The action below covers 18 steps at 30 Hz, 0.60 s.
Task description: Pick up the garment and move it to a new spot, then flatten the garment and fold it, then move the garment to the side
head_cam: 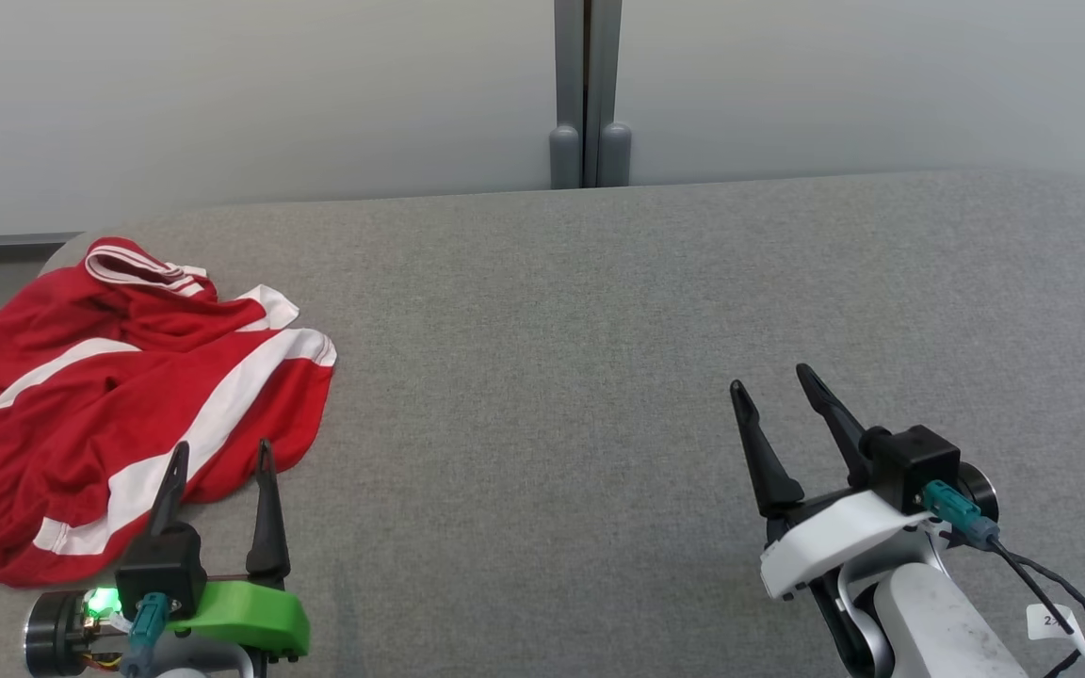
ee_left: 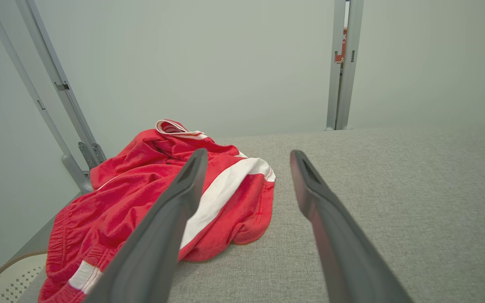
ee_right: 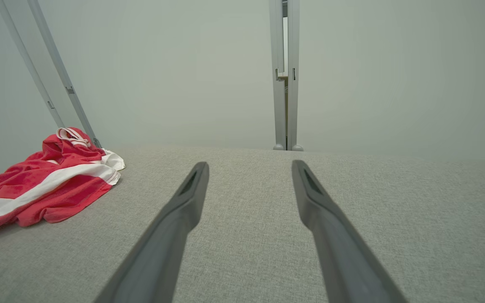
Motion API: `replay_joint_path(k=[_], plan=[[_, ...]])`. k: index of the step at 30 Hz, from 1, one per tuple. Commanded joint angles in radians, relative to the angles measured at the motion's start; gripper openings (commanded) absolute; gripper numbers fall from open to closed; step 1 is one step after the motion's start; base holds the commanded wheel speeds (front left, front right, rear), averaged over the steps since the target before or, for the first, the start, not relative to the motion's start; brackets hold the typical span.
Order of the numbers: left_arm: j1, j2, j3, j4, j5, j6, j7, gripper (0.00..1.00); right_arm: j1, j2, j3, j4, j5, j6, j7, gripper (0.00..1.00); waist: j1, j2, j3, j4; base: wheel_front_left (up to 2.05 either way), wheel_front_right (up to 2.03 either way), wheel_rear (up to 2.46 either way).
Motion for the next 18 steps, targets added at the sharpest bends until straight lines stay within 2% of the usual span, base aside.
replay_joint_path(k=[1,11,18], plan=[[-0.011,0.003,0.005,0.001,0.01,-0.001,-0.003,1.0,-0.001,0.0,-0.004,0.0,-0.003,0.0,-0.005,1.0,0.0,-0.0001,0.0,0.001,0.0,0.0,0.0],[-0.002,0.0,0.011,0.001,0.002,0.004,-0.003,1.0,0.005,0.001,-0.021,-0.011,-0.014,0.0,-0.005,1.0,0.0,-0.0001,-0.002,0.011,0.0,0.0,0.0],[-0.002,0.0,0.03,0.011,-0.006,0.003,-0.003,1.0,0.017,0.003,-0.023,-0.019,-0.014,0.0,-0.005,1.0,0.0,-0.0001,-0.013,0.074,0.0,0.0,0.0]])
